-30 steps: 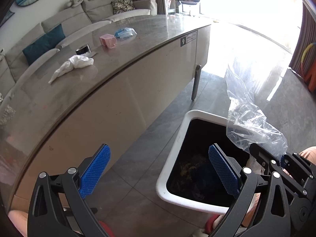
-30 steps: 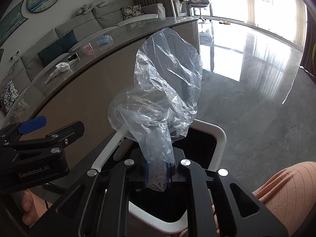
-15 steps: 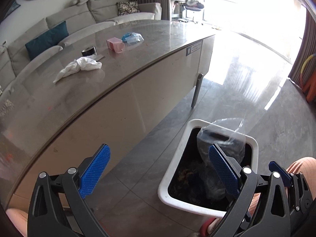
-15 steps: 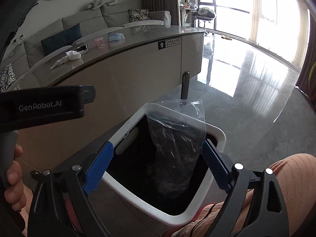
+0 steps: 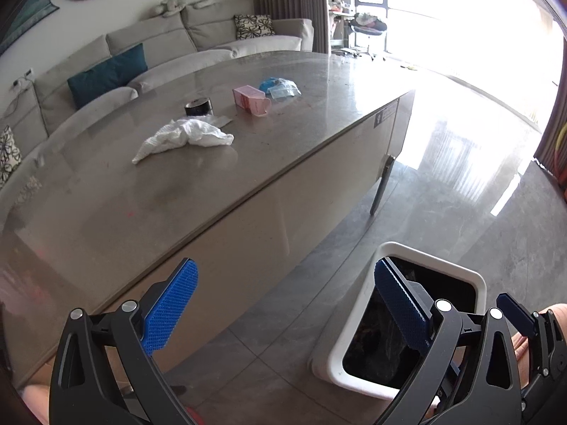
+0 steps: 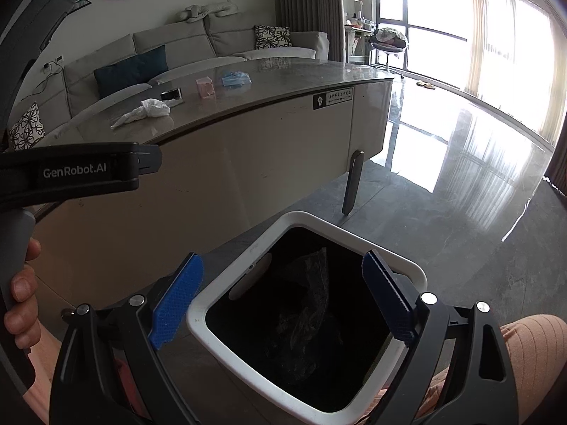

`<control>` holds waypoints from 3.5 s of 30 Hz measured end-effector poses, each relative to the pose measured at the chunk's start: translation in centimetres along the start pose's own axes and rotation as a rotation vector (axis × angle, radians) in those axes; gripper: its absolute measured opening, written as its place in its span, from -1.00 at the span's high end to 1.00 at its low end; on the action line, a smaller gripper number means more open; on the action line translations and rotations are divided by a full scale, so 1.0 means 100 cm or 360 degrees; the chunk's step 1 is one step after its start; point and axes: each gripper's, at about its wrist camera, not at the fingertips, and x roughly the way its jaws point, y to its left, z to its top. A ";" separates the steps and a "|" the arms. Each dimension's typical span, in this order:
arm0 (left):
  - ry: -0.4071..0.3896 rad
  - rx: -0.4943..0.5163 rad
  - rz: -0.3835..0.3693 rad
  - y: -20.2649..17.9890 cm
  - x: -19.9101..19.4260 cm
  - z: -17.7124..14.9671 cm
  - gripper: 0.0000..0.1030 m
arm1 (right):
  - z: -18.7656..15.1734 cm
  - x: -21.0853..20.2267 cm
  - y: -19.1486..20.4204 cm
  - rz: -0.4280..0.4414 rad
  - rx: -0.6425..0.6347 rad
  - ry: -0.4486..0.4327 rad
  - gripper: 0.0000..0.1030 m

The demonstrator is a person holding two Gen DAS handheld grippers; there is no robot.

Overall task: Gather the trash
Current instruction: 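Move both tools back toward the table, then grasp the crumpled white tissue with the left gripper and lift, then grasp the pink carton box with the right gripper while left holds the tissue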

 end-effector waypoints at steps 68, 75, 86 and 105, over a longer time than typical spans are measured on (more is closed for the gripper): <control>0.0039 -0.0213 0.0137 0.158 0.116 0.133 0.81 | 0.194 0.139 0.112 0.0106 -0.0457 -0.0221 -0.91; -0.0105 -0.0066 0.0338 0.161 0.088 0.135 0.81 | 0.236 0.193 0.131 0.0183 -0.0452 -0.0018 -0.73; -0.0114 -0.0162 0.0276 0.183 0.079 0.140 0.81 | 0.248 0.245 0.149 0.0191 -0.0429 0.0282 0.44; -0.0164 -0.0034 0.0077 0.137 0.050 0.124 0.80 | 0.222 0.092 0.106 0.0291 -0.0396 -0.0008 0.44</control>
